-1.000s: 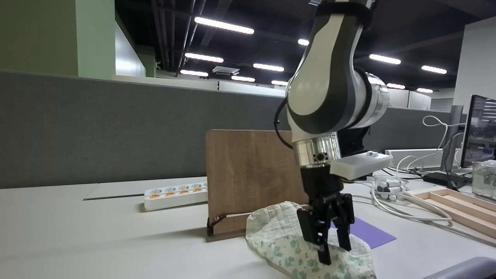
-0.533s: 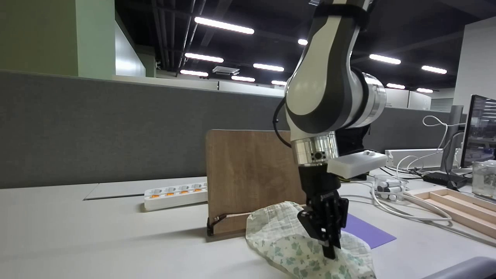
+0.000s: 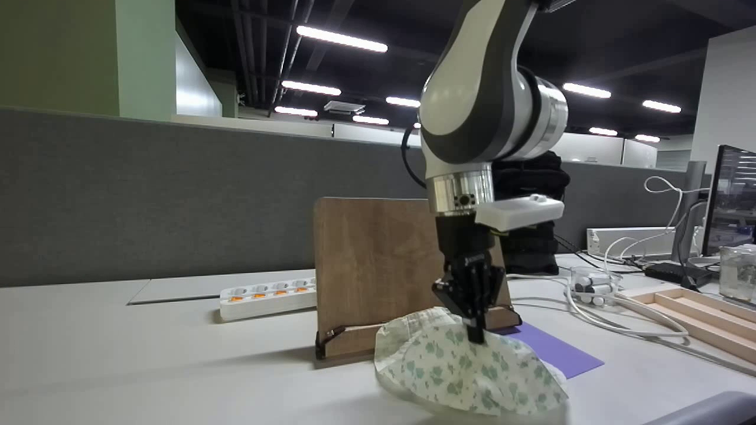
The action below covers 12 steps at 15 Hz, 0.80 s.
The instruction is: Hang the cloth on the wooden thing
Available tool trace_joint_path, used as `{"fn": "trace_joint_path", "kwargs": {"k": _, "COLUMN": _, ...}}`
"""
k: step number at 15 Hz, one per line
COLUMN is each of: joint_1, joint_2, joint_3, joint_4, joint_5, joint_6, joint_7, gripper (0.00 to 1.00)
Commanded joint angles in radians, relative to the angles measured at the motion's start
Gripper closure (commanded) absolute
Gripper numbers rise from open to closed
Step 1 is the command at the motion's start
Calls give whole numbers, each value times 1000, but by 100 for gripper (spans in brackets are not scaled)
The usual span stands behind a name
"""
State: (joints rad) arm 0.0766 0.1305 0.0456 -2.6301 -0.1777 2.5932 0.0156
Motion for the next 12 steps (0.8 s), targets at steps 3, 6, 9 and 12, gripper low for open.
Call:
{"fn": "trace_joint_path", "kwargs": {"k": 3, "joint_1": 17, "joint_2": -227, "joint_3": 18, "joint_4": 104, "joint_5": -83, "joint_6": -190, "joint_7": 42, "gripper": 100}}
{"fn": "trace_joint_path", "kwargs": {"k": 6, "joint_1": 6, "joint_2": -310, "joint_3": 44, "joint_4": 195, "joint_5": -121, "joint_6": -280, "joint_7": 60, "gripper": 100}}
{"fn": "trace_joint_path", "kwargs": {"k": 9, "joint_1": -7, "joint_2": -343, "joint_3": 66, "joint_4": 309, "joint_5": -133, "joint_6": -369, "joint_7": 78, "gripper": 100}}
{"fn": "trace_joint_path", "kwargs": {"k": 12, "joint_1": 0, "joint_2": -360, "joint_3": 62, "joint_4": 305, "joint_5": -101, "joint_6": -382, "joint_7": 26, "gripper": 99}}
